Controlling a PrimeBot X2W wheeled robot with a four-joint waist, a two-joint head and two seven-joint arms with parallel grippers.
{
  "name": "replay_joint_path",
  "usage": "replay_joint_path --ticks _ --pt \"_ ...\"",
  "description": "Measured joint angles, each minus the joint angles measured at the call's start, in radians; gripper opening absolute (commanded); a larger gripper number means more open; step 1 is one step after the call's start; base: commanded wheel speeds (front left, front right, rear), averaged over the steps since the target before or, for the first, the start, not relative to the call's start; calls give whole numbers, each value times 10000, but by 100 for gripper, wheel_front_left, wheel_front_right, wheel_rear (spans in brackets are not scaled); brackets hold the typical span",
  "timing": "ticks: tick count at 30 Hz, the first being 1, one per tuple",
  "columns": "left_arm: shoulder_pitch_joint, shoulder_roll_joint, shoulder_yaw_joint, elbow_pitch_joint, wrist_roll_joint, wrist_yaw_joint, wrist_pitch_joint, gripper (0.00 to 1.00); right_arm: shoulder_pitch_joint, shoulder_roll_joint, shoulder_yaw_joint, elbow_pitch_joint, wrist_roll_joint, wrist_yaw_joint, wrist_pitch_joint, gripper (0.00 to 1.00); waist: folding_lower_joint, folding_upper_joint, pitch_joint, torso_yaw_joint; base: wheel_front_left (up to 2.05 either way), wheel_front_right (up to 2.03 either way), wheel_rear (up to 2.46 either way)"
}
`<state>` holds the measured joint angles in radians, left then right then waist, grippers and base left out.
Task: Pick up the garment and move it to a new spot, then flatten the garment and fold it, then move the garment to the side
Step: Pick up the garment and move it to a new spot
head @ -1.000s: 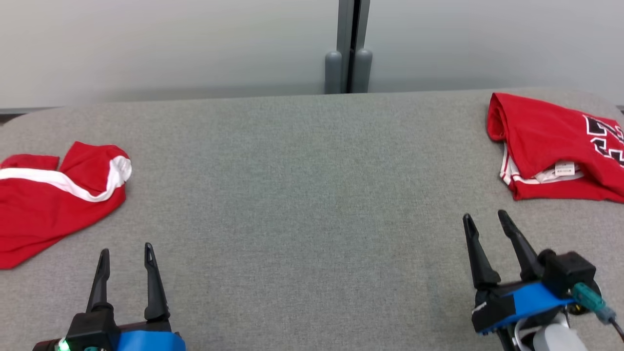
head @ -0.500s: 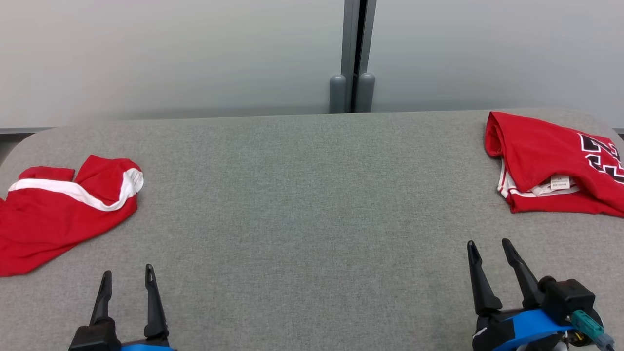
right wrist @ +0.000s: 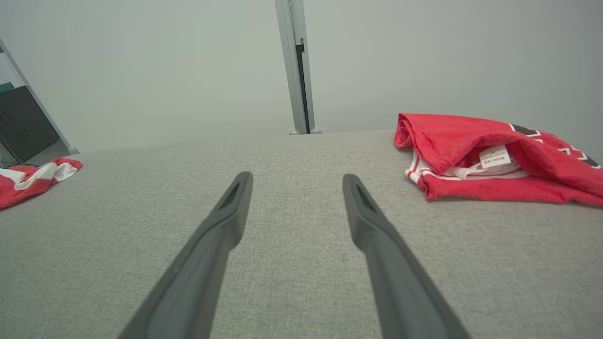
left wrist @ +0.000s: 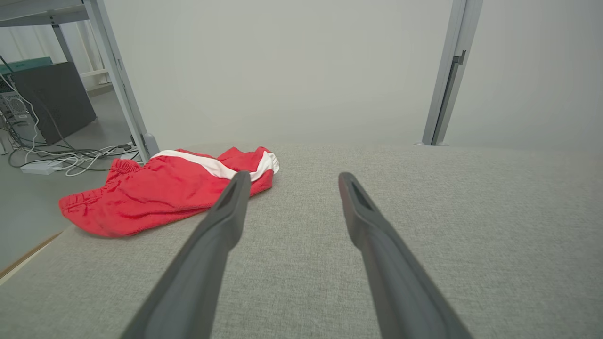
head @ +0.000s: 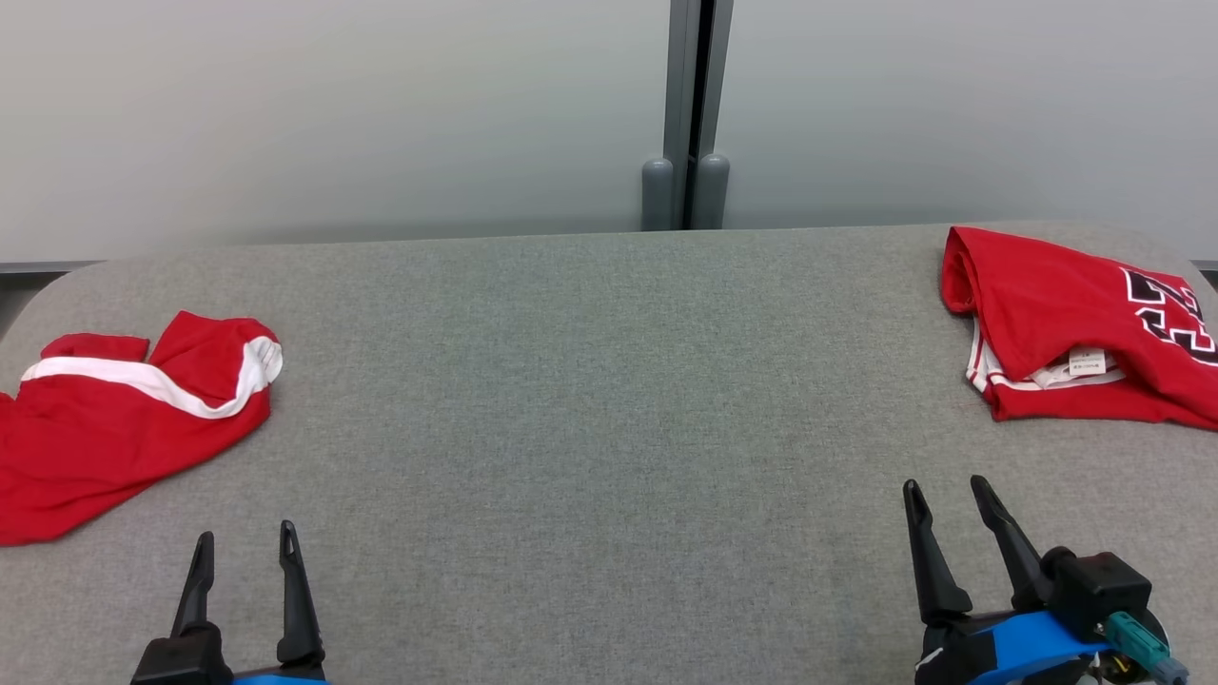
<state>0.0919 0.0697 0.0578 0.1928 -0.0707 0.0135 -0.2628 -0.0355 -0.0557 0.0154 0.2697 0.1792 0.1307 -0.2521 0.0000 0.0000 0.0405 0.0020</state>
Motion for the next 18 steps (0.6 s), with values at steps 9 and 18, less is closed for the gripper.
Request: replay_joint_path --ticks 9,18 --pt "0 27 59 13 19 -15 0 100 37 23 8 15 -25 0 0 100 -1 0 5 74 0 0 0" --pt "-7 50 157 29 88 -17 0 100 38 40 100 33 -52 0 13 100 0 0 29 379 0 0 0"
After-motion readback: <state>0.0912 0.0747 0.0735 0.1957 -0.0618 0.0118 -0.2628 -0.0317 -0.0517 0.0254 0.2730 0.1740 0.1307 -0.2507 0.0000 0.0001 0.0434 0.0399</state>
